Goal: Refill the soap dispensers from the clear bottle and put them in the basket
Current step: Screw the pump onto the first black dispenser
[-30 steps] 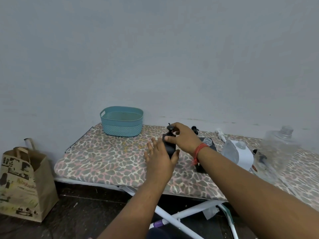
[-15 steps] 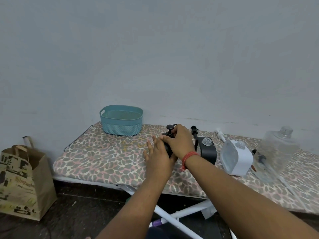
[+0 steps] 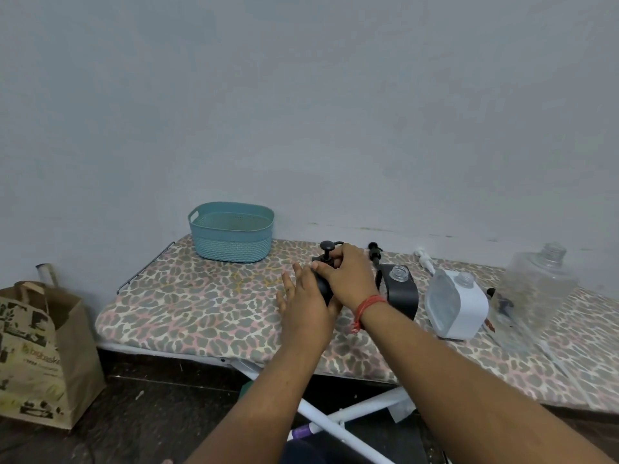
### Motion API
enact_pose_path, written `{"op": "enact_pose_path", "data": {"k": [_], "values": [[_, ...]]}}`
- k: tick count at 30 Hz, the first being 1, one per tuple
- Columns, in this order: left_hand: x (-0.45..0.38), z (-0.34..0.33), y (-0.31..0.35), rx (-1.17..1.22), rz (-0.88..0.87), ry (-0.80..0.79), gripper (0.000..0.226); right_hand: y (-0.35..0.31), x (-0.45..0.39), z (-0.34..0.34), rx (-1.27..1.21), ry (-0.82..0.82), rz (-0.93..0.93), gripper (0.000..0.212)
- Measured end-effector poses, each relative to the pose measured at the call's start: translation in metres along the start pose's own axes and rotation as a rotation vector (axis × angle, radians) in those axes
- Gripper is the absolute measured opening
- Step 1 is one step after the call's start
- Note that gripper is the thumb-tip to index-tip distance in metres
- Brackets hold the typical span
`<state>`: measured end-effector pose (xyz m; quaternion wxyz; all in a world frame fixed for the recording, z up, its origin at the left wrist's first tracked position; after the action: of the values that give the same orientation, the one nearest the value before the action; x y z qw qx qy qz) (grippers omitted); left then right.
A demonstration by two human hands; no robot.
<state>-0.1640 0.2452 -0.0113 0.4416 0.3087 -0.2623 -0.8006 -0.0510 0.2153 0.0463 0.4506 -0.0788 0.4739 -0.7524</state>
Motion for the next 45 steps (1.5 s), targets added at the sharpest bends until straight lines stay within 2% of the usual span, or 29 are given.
{"op": "enact_pose_path", "data": {"k": [7, 9, 13, 15, 18, 24, 32, 35, 38, 40, 42, 45], "values": [[0.0, 0.001, 0.0, -0.003, 0.023, 0.008, 0.065, 0.0, 0.016, -0.002, -0.068, 0.187, -0.097, 0.03], [0.002, 0.0, 0.001, 0.009, 0.013, 0.001, 0.07, 0.0, 0.013, -0.004, -0.079, 0.125, -0.088, 0.028], [0.005, 0.001, 0.003, 0.028, -0.001, 0.005, 0.078, 0.001, 0.001, 0.0, -0.086, -0.129, -0.042, 0.032], [0.005, 0.002, 0.004, 0.023, -0.007, 0.015, 0.079, 0.0, 0.001, 0.003, -0.135, -0.176, -0.034, 0.03], [0.003, 0.001, 0.003, 0.029, -0.008, 0.026, 0.079, -0.001, 0.0, 0.004, -0.102, -0.126, -0.005, 0.02], [0.001, -0.001, 0.001, 0.006, -0.022, 0.04, 0.081, -0.003, 0.002, -0.004, -0.055, -0.019, -0.035, 0.021], [-0.002, -0.001, -0.002, 0.039, -0.001, 0.007, 0.064, -0.003, 0.019, -0.002, -0.025, 0.194, -0.167, 0.023], [-0.002, -0.001, -0.002, 0.033, 0.015, -0.003, 0.061, -0.003, 0.022, -0.002, -0.025, 0.209, -0.192, 0.023], [-0.001, 0.001, 0.0, -0.024, 0.022, 0.0, 0.066, -0.003, 0.018, -0.002, -0.066, 0.13, -0.187, 0.023], [0.002, 0.002, 0.004, -0.093, 0.011, -0.019, 0.08, -0.004, 0.014, 0.001, -0.058, 0.035, -0.174, 0.031], [0.004, 0.003, 0.007, -0.15, 0.011, -0.045, 0.09, -0.006, 0.014, 0.012, 0.001, -0.032, -0.15, 0.053], [0.006, 0.013, 0.012, -0.224, 0.018, -0.038, 0.099, -0.016, 0.015, 0.045, 0.05, -0.024, -0.071, 0.072]]}}
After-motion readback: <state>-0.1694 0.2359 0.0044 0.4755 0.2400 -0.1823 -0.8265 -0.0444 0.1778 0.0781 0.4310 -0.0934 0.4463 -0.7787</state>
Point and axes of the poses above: each hand's wrist, its own x-axis away from the middle knuckle, its own z-axis out of the back of the hand, y = z × x, the point moved 10 cm from there along -x, towards the middle knuckle
